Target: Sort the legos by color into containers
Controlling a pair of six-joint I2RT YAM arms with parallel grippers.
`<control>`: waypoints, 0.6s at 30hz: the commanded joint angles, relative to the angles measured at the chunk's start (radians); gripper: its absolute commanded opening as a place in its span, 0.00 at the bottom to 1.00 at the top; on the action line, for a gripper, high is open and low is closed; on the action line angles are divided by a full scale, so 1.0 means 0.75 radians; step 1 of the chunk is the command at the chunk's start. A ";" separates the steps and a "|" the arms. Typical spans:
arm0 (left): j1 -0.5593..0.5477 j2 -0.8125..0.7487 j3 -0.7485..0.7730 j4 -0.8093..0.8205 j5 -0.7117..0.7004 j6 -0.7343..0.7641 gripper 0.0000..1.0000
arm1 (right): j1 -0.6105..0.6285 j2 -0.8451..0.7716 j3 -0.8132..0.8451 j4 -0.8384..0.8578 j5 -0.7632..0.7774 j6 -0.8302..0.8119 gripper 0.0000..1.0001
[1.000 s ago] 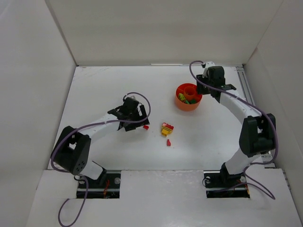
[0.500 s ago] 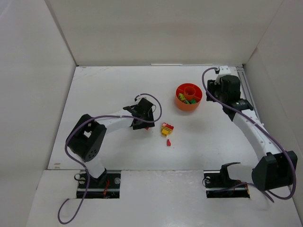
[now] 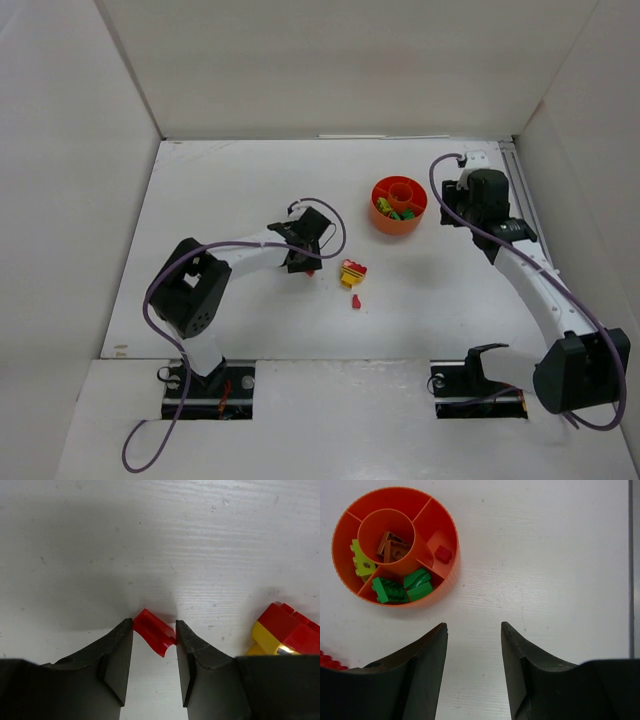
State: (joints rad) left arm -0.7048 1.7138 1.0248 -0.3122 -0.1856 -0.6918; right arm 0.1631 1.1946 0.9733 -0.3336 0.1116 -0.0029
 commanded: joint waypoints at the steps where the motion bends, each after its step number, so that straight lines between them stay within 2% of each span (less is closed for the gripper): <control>1: -0.032 0.008 0.045 -0.101 -0.031 -0.012 0.19 | -0.009 -0.055 -0.009 0.005 0.035 0.014 0.52; 8: -0.060 -0.064 0.263 -0.128 -0.019 0.082 0.18 | -0.037 -0.134 -0.054 -0.009 0.119 0.053 0.52; 11: -0.075 -0.064 0.433 -0.107 0.014 0.178 0.18 | -0.072 -0.194 -0.085 -0.025 0.184 0.136 0.52; 15: -0.087 0.022 0.699 -0.046 0.110 0.309 0.19 | -0.144 -0.282 -0.183 -0.042 0.274 0.292 0.55; 18: -0.087 0.161 0.948 -0.025 0.192 0.405 0.19 | -0.162 -0.390 -0.252 -0.056 0.332 0.370 0.56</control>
State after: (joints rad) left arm -0.7658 1.7744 1.6161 -0.3714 -0.1116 -0.4965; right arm 0.0555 0.9638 0.8162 -0.3611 0.2806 0.1772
